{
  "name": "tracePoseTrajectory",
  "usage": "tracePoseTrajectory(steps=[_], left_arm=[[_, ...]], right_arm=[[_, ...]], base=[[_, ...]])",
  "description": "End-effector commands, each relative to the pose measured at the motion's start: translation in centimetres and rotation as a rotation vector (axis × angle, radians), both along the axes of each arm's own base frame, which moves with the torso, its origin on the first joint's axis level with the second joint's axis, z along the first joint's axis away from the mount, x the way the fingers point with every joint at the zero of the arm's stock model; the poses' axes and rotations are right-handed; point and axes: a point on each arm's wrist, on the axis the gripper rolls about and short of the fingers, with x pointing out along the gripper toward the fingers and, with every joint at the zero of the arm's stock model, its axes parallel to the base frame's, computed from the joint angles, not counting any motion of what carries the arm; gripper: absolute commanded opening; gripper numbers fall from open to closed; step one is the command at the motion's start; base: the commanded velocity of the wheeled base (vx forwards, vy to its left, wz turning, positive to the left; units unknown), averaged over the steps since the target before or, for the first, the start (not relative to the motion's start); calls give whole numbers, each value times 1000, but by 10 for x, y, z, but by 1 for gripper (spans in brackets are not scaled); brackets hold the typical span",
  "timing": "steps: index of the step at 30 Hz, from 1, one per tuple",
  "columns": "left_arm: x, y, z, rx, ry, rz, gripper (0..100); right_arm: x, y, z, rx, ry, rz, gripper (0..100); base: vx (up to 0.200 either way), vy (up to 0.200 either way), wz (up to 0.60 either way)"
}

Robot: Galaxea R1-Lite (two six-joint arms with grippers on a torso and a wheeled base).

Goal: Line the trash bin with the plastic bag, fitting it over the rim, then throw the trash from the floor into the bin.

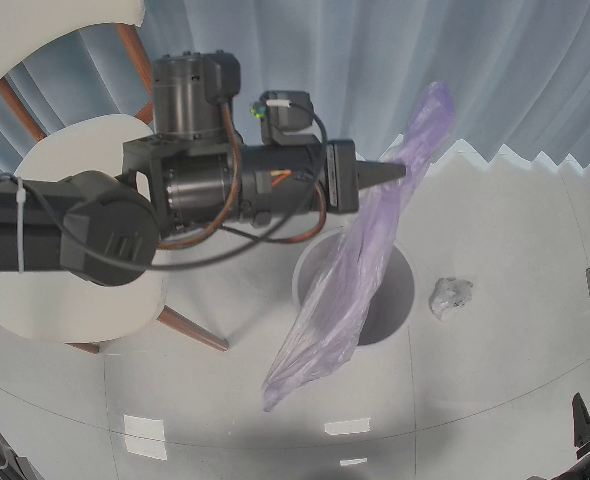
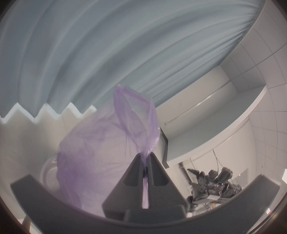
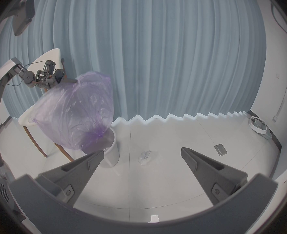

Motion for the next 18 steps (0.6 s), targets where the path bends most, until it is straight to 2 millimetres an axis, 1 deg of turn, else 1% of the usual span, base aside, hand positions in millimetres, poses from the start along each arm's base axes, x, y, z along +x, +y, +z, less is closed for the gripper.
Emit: tracePoseTrajectory(steps=[1, 2, 4, 5, 10, 12, 15, 18], left_arm=[[-11, -13, -56, 138, 54, -53, 0], [-13, -10, -68, 172, 56, -61, 0], [-15, -9, -72, 183, 54, -67, 0], [-18, -4, -79, 213, 44, -71, 0], [-31, 4, -93, 255, 82, -85, 0], [-33, 5, -97, 264, 92, -91, 0], [-32, 6, -98, 267, 98, -86, 0], [-36, 8, -101, 282, 120, -91, 0]], right_arm=[[0, 0, -5, 1, 0, 2, 100], [0, 0, -5, 1, 0, 2, 100], [0, 0, -5, 1, 0, 2, 100], [0, 0, -5, 1, 0, 2, 100], [0, 0, -5, 2, 0, 2, 100], [0, 0, -5, 4, 0, 2, 100], [0, 0, -5, 4, 0, 2, 100], [0, 0, -5, 2, 0, 2, 100]], base=[[0, 0, 0], [0, 0, 0], [0, 0, 0], [0, 0, 0], [0, 0, 0], [0, 0, 0], [0, 0, 0], [0, 0, 0]])
